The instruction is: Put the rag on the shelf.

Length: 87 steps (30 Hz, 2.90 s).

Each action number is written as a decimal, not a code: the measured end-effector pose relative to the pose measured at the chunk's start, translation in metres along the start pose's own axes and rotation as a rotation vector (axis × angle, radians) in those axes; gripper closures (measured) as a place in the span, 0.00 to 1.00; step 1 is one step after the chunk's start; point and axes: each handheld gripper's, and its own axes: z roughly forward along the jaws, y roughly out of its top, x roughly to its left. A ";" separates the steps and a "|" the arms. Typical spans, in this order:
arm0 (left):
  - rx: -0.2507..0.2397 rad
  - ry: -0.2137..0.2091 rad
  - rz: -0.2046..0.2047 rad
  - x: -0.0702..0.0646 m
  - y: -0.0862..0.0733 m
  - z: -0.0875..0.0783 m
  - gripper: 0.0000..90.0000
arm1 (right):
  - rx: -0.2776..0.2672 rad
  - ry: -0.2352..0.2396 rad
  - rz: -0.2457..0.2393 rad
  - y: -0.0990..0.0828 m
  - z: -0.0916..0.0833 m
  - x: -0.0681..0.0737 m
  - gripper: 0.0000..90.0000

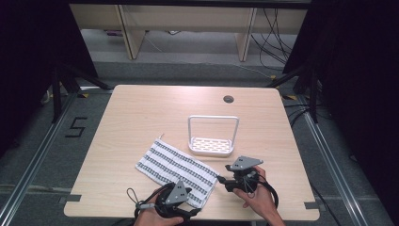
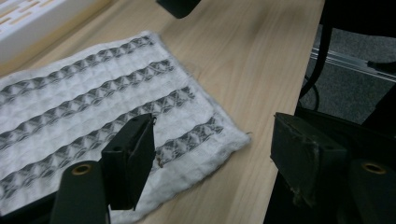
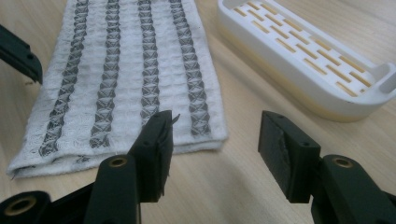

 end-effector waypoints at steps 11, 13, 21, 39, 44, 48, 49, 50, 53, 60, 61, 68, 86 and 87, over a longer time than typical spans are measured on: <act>0.041 -0.024 0.059 0.000 0.004 0.016 0.56 | 0.014 0.008 -0.020 0.005 0.009 -0.001 0.56; 0.046 -0.028 0.050 -0.002 0.004 0.018 0.58 | 0.021 0.001 -0.020 0.005 0.011 -0.001 0.57; 0.092 -0.037 0.115 -0.006 0.004 0.021 0.64 | 0.052 0.007 -0.016 0.006 0.019 -0.001 0.61; 0.119 -0.022 0.150 -0.003 0.003 0.023 0.91 | 0.111 0.010 0.025 0.004 0.035 0.001 0.75; 0.106 -0.019 0.142 -0.003 0.003 0.023 0.95 | 0.090 0.040 0.047 0.003 0.035 0.002 0.90; 0.098 -0.020 0.135 -0.002 0.004 0.020 0.96 | 0.082 0.055 0.061 0.003 0.034 0.003 0.94; 0.089 -0.019 0.132 0.000 0.005 0.019 0.96 | 0.087 0.055 0.050 0.004 0.033 0.002 0.94; 0.087 -0.021 0.126 0.000 0.005 0.018 0.96 | 0.080 0.069 0.067 0.005 0.030 0.002 0.95; 0.062 -0.017 0.117 0.001 0.009 0.012 0.96 | 0.052 0.081 0.086 0.007 0.025 0.001 0.95; 0.043 -0.001 0.129 0.004 0.019 -0.007 0.96 | -0.020 0.099 0.086 0.020 0.012 0.004 0.95; 0.032 0.001 0.123 0.005 0.020 -0.011 0.96 | -0.024 0.101 0.085 0.021 0.011 0.004 0.95; -0.019 0.016 0.084 0.011 0.026 -0.034 0.96 | -0.088 0.153 0.114 0.037 0.004 0.004 0.95; -0.151 0.091 0.105 0.034 0.084 -0.123 0.96 | -0.228 0.208 0.063 0.134 -0.036 0.012 0.96; -0.168 0.093 0.101 0.036 0.090 -0.132 0.96 | -0.236 0.221 0.064 0.138 -0.039 0.013 0.96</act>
